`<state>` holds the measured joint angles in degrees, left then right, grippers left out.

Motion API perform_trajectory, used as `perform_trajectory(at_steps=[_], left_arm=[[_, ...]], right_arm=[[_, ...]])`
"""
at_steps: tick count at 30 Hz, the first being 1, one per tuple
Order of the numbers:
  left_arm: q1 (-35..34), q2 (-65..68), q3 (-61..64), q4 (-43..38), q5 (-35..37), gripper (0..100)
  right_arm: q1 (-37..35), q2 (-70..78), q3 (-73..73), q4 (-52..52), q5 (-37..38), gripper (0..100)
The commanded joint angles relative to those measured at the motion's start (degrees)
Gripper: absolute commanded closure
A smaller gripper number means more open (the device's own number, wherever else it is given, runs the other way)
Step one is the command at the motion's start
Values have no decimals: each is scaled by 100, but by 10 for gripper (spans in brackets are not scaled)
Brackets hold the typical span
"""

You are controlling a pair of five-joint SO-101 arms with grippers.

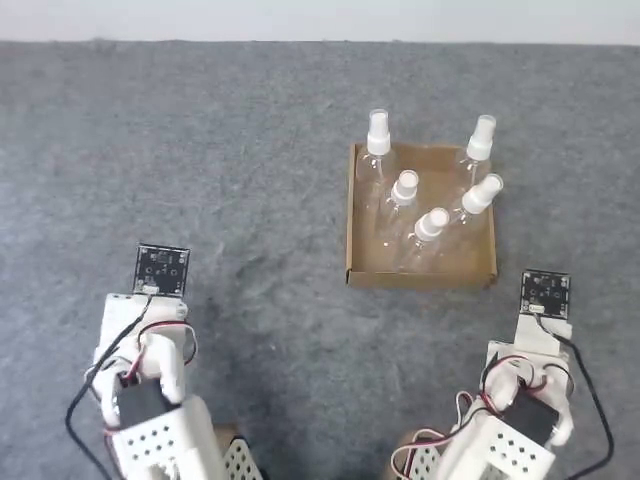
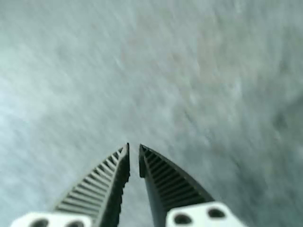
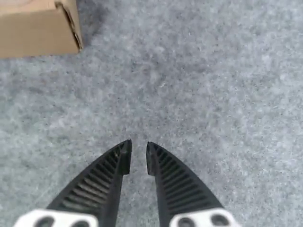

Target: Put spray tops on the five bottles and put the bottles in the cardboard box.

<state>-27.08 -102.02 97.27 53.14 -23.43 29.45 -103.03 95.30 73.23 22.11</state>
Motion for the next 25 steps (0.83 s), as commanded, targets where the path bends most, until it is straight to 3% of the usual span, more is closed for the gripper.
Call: perform_trajectory(at_steps=[1,6,8,25], left_arm=[[273,-193,-75,352,-44,974],[721,-290,-84,2136,-70,973],[765,-281,-84,1829,-79,973],[756,-273,-84,2075,-88,973]], right_arm=[[31,-92,123,-57,53,992],[22,-92,123,-57,53,992],[22,-92,123,-57,53,992],[22,-101,123,-57,53,992]])
